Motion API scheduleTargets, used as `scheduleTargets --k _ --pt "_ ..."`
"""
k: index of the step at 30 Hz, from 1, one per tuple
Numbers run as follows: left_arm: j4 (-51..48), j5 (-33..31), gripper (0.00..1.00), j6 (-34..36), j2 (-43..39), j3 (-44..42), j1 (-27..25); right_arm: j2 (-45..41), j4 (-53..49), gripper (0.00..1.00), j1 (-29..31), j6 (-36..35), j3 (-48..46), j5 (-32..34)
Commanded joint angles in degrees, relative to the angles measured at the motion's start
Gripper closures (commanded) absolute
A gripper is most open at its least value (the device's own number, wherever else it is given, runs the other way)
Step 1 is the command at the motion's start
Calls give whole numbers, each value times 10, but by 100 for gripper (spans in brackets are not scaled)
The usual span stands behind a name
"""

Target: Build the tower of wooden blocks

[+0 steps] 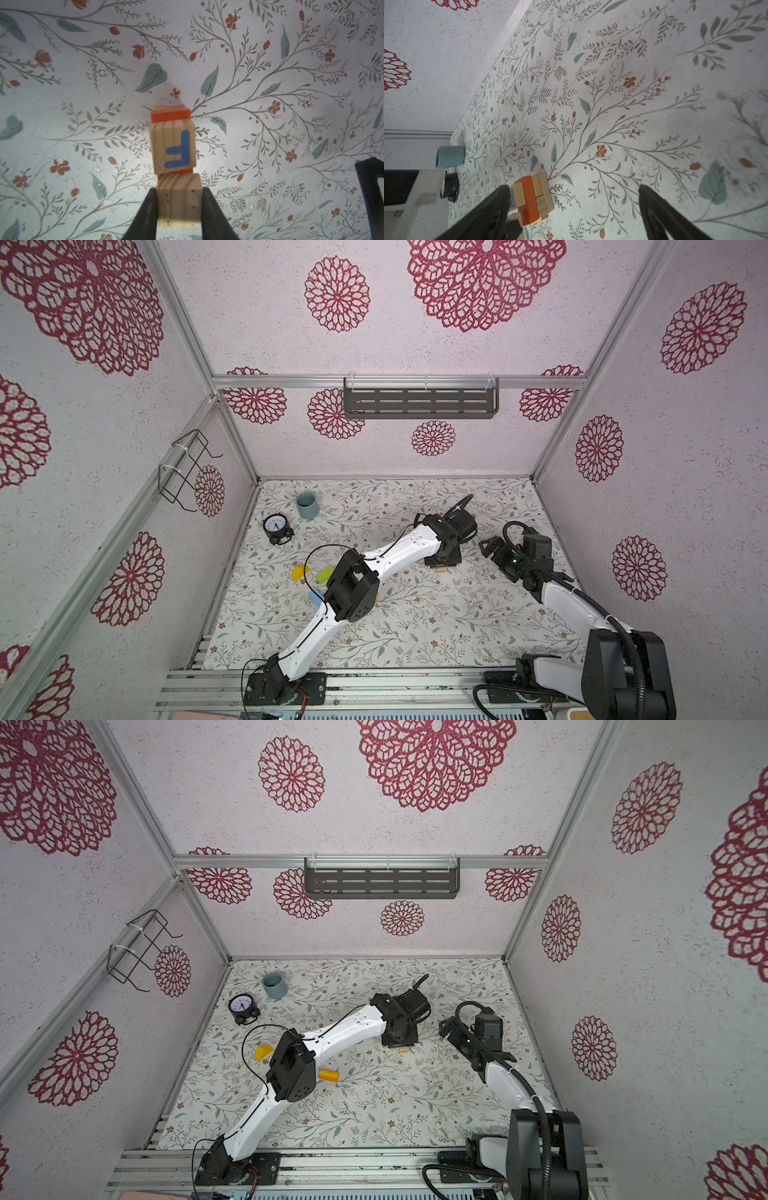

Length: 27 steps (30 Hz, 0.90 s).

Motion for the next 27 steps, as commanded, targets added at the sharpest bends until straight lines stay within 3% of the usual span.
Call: scheduleTargets --k 1,27 --pt "6 -1 67 0 8 13 10 -1 17 1 -3 11 -4 -11" --pt "9 8 67 1 15 19 14 3 19 1 -3 12 -4 -13"
